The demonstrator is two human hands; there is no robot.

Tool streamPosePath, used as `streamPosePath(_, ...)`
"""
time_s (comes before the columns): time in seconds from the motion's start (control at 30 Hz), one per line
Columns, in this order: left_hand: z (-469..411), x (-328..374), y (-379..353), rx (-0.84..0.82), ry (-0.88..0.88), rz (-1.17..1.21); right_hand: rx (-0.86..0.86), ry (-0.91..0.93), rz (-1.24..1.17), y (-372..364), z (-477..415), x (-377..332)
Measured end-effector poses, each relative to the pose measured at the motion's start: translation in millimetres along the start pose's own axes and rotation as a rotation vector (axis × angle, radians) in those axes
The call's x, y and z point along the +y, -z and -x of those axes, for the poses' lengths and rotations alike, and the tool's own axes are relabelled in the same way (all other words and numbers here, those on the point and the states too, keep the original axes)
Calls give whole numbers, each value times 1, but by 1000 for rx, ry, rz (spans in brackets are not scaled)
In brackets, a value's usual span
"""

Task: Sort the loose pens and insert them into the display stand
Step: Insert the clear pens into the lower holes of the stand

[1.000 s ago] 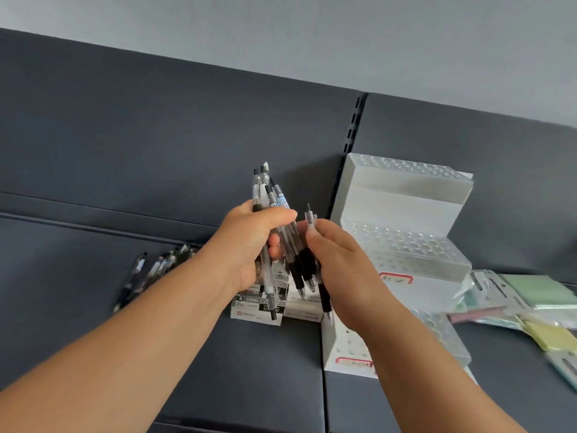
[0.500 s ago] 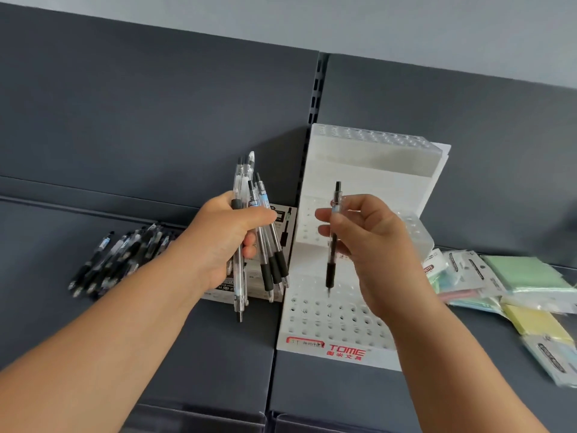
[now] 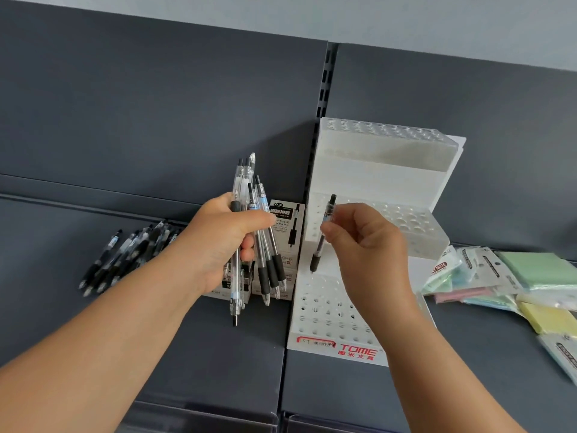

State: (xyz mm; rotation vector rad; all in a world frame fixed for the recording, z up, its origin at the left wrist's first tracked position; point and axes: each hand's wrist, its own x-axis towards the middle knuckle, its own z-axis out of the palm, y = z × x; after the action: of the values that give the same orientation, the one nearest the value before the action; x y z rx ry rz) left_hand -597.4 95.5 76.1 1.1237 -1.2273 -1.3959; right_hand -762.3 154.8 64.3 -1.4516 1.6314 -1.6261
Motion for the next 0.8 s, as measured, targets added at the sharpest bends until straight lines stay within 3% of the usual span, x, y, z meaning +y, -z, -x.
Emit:
streamPosePath(0.67, 1, -2, -3, -111, 10, -32, -52, -23, 397, -3, 11, 16)
streamPosePath(0.8, 9, 2, -10, -157, -20, -66, 0, 46, 177, 6, 10, -6)
